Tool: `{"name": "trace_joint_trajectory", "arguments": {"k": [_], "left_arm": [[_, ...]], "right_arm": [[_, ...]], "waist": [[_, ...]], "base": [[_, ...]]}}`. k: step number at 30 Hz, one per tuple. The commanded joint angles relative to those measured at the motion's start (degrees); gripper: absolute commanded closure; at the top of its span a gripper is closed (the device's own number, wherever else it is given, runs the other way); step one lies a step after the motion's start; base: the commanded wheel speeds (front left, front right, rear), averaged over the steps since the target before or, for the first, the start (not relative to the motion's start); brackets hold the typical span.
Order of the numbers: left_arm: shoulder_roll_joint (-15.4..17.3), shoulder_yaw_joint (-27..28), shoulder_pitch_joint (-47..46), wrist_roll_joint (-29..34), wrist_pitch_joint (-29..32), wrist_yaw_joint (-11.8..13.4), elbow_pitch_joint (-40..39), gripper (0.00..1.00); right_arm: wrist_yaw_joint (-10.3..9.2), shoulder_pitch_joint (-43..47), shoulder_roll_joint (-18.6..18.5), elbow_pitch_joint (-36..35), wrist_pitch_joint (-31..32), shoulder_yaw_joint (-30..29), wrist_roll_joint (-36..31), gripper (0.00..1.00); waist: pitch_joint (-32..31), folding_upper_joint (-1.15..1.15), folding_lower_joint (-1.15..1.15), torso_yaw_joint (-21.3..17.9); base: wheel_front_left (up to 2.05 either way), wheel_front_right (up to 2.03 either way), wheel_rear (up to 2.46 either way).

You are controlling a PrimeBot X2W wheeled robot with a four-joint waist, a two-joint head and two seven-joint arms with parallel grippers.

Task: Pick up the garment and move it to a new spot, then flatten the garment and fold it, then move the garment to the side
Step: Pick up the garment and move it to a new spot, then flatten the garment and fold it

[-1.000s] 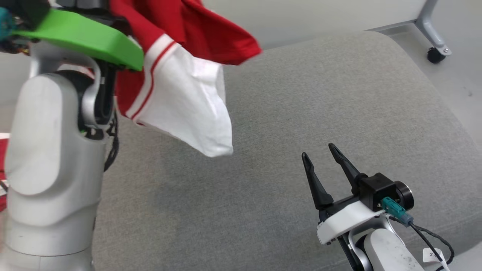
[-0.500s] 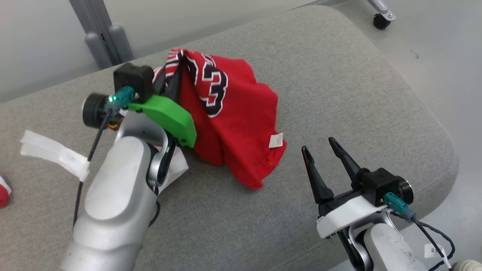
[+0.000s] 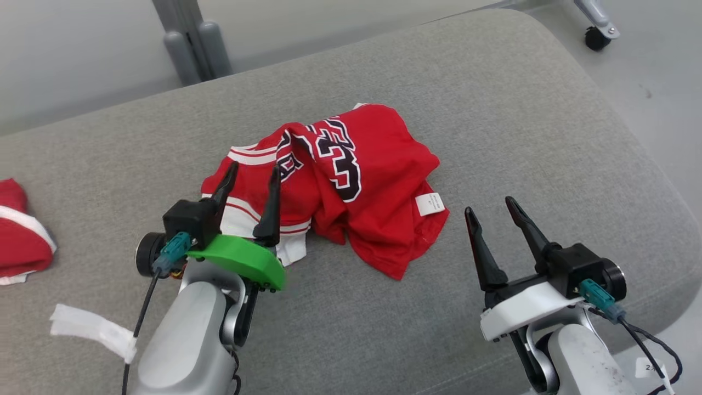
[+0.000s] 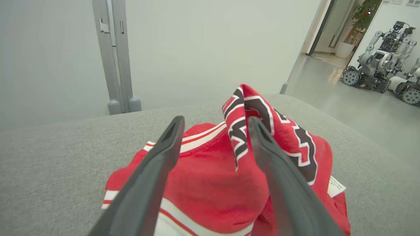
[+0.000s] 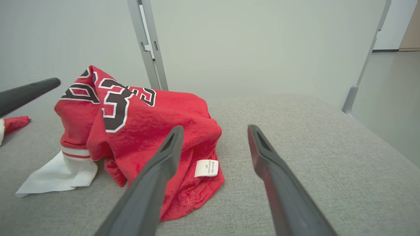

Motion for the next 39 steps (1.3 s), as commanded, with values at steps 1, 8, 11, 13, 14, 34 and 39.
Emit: {"name": "trace_joint_trajectory", "arguments": {"k": [1,8,11,13,14,34,39], "left_arm": [[0.91,1.50,2.30,0.45,-0.49,0.54,-2.80,0.00],[1.37,10.86,13.75,2.16,-0.36,1.22,-18.39,0.00],[1.00,14.00,18.52,2.92,-0.36,0.72,-22.46,0.00],[0.52,15.90,21.22,2.63,-0.37,0.48,-24.17,0.00],[0.35,16.72,22.26,2.64,-0.38,0.46,-24.77,0.00],[-0.74,20.61,32.33,6.24,-0.39,-2.64,-23.76,0.00],[-0.80,20.61,31.27,6.60,-0.38,-2.97,-23.27,0.00]], "right_arm": [[-0.08,0.94,-0.15,-0.23,-0.23,-0.62,-0.37,0.00],[-0.08,2.51,-0.17,-1.01,-0.19,-3.75,-1.52,0.00],[-0.08,3.20,-0.17,-1.12,0.07,-4.77,-1.97,0.00],[-0.08,3.74,-0.18,-0.93,0.18,-5.21,-2.36,0.00],[-0.08,3.94,-0.17,-0.94,0.29,-5.37,-2.38,0.00],[-0.08,5.54,-0.17,-0.36,1.27,-6.04,-1.85,0.00],[-0.08,5.26,-0.17,-0.04,1.22,-5.81,-1.42,0.00]], "waist": [[-3.17,0.00,0.00,4.52],[-5.28,0.00,0.00,8.80],[-6.06,0.00,0.00,10.30],[-6.54,0.00,0.00,11.06],[-6.77,0.00,0.00,11.35],[-8.45,0.00,0.00,13.06],[-8.32,0.00,0.00,13.09]], "base": [[0.00,0.00,0.00],[0.00,0.00,0.00],[0.00,0.00,0.00],[0.00,0.00,0.00],[0.00,0.00,0.00],[0.00,0.00,0.00],[0.00,0.00,0.00]]}}
